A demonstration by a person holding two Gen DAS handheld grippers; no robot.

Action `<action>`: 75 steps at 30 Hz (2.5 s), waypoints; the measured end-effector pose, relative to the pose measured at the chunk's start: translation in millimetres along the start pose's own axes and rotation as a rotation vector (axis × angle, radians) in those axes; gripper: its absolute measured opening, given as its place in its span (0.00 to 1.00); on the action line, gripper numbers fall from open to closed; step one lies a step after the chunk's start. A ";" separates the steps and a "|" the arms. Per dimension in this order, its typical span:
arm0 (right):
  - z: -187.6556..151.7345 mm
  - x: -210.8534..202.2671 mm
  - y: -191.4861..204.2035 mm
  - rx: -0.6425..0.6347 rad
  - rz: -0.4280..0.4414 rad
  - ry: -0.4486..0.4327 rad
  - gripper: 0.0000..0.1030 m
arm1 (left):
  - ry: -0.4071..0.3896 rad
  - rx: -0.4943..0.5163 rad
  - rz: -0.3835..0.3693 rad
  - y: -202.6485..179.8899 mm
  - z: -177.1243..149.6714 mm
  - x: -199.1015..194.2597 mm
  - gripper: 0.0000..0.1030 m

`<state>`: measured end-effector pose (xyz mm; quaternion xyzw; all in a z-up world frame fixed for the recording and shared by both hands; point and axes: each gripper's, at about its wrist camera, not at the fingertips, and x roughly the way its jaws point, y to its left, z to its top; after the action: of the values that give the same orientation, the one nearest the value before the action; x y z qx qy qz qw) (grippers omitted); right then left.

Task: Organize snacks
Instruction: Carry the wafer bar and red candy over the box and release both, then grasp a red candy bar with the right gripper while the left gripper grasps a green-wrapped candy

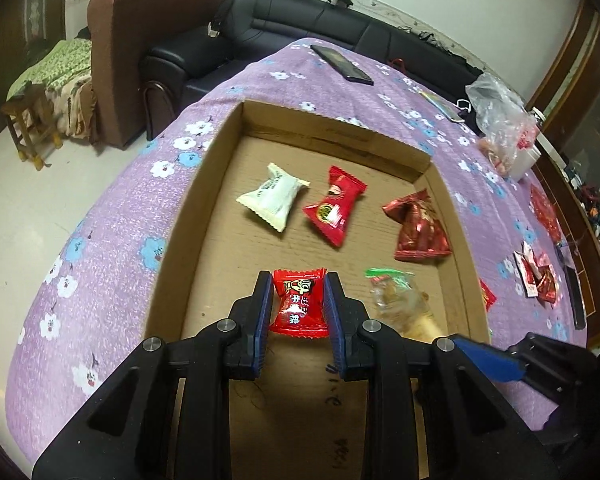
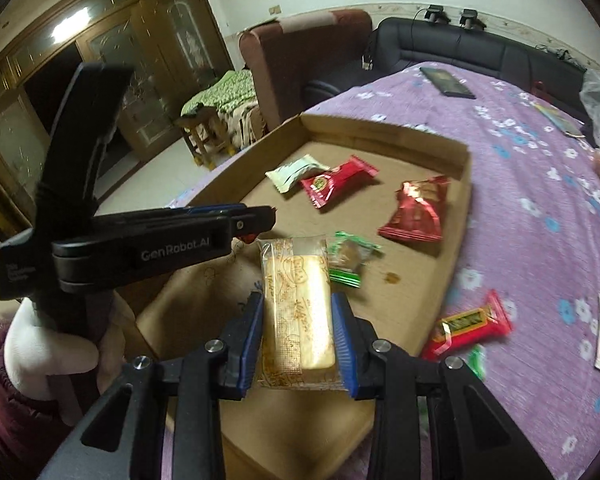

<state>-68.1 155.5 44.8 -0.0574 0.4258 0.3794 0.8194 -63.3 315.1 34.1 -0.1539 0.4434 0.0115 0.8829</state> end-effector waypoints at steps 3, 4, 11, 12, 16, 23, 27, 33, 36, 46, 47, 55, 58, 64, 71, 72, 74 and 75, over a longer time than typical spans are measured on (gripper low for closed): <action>2.3 11.8 4.5 -0.008 0.000 0.016 0.36 | -0.001 -0.021 -0.022 5.3 2.4 -0.7 0.24; 3.0 14.5 5.5 -0.009 0.000 0.018 0.37 | -0.004 -0.028 -0.028 7.0 2.9 -1.6 0.24; 4.8 12.2 9.2 -0.020 -0.007 -0.019 0.53 | -0.028 -0.099 -0.068 16.8 7.0 -12.7 0.24; 5.5 9.6 9.4 -0.021 -0.008 -0.024 0.53 | -0.033 -0.110 -0.077 17.2 6.9 -16.1 0.24; 5.3 -8.4 4.6 0.000 -0.001 -0.063 0.53 | -0.056 -0.109 -0.095 11.2 4.6 -30.0 0.24; -15.3 -66.3 -42.8 0.074 -0.081 -0.162 0.54 | -0.055 -0.073 -0.134 -15.2 -11.3 -46.0 0.24; -31.2 -75.3 -91.8 0.186 -0.162 -0.137 0.54 | -0.044 -0.066 -0.182 -32.6 -22.7 -46.4 0.24; -34.2 -62.2 -111.5 0.235 -0.171 -0.106 0.54 | 0.003 -0.002 -0.205 -66.9 -35.2 -40.9 0.24; -27.1 -49.3 -109.5 0.232 -0.168 -0.104 0.54 | 0.006 0.021 -0.201 -76.1 -40.0 -44.1 0.24; -29.8 -20.2 -94.0 0.121 -0.211 0.000 0.38 | 0.005 0.058 -0.202 -89.0 -49.8 -55.9 0.24; -35.5 -25.1 -92.5 0.111 -0.215 0.007 0.38 | 0.005 0.061 -0.206 -90.1 -50.3 -56.2 0.24; -90.6 -84.3 -134.9 0.213 -0.257 0.011 0.38 | 0.040 0.122 -0.265 -116.0 -59.9 -48.6 0.24; -109.9 -108.3 -154.8 0.256 -0.299 -0.003 0.40 | 0.052 0.165 -0.288 -129.5 -64.9 -48.1 0.24; -138.4 -143.5 -187.7 0.352 -0.376 -0.037 0.43 | 0.080 0.230 -0.326 -156.8 -75.9 -46.4 0.24; -160.5 -161.9 -199.3 0.419 -0.382 -0.070 0.51 | 0.129 0.294 -0.357 -187.8 -91.5 -39.2 0.24; -163.6 -164.6 -200.3 0.427 -0.379 -0.074 0.51 | 0.139 0.302 -0.360 -192.0 -94.1 -36.6 0.24; -166.7 -167.7 -199.9 0.442 -0.367 -0.080 0.52 | 0.153 0.325 -0.362 -200.6 -99.5 -31.2 0.24; -166.9 -168.2 -200.0 0.448 -0.356 -0.081 0.52 | 0.157 0.338 -0.365 -205.0 -102.5 -28.8 0.24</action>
<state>-101.9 -151.6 18.5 0.0664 0.4490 0.1279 0.8818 -128.5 94.3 53.1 -0.0819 0.4709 -0.2344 0.8465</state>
